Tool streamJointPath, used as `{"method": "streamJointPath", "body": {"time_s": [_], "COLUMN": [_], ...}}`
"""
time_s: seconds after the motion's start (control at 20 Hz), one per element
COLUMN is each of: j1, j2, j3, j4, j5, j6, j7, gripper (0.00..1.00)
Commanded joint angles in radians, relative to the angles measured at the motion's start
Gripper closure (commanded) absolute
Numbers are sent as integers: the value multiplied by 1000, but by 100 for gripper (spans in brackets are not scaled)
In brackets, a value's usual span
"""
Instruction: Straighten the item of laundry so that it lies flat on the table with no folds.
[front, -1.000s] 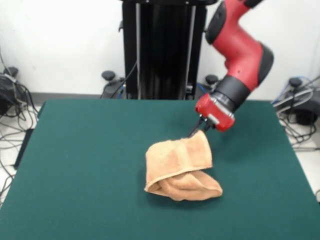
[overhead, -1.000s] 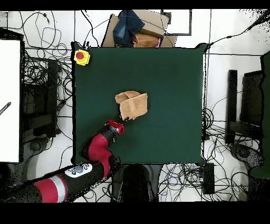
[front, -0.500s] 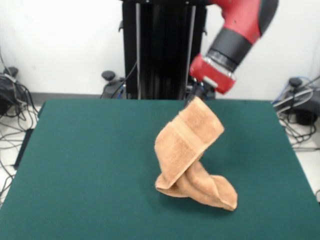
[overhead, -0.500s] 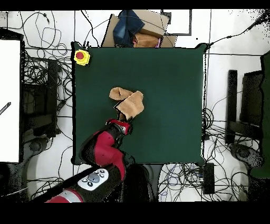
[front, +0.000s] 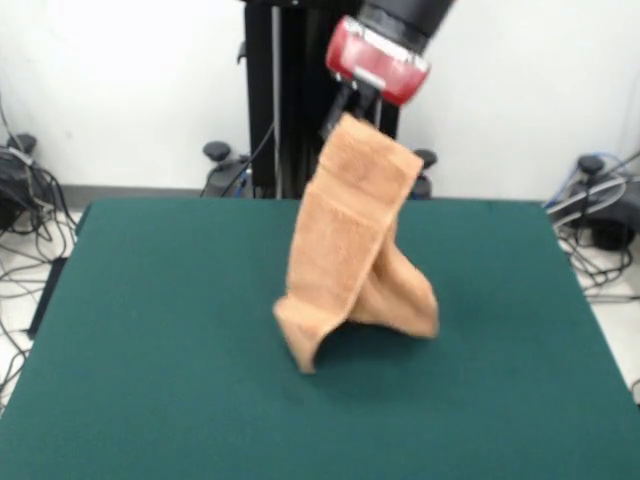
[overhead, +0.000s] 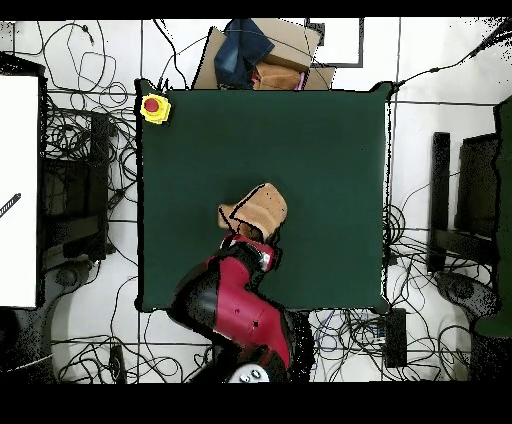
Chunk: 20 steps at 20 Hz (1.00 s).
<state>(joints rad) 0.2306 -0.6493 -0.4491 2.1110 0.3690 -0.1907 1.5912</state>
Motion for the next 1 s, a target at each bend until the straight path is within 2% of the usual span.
{"method": "streamJointPath", "body": {"time_s": [0.05, 0.2, 0.4, 0.55, 0.65, 0.75, 1.0], "j1": [-24, -135, -237, -181, -110, -79, -235], "j2": [-345, -382, -342, -332, -330, -318, -315], "j3": [93, 200, 301, 266, 219, 224, 484], "j4": [165, 229, 240, 222, 203, 199, 280], "j5": [-26, -27, -63, -37, 1, 27, 15], "j6": [310, 247, 173, 200, 238, 233, 120], "j7": [213, 221, 215, 230, 250, 279, 369], "gripper": [100, 100, 100, 100, 100, 100, 100]}}
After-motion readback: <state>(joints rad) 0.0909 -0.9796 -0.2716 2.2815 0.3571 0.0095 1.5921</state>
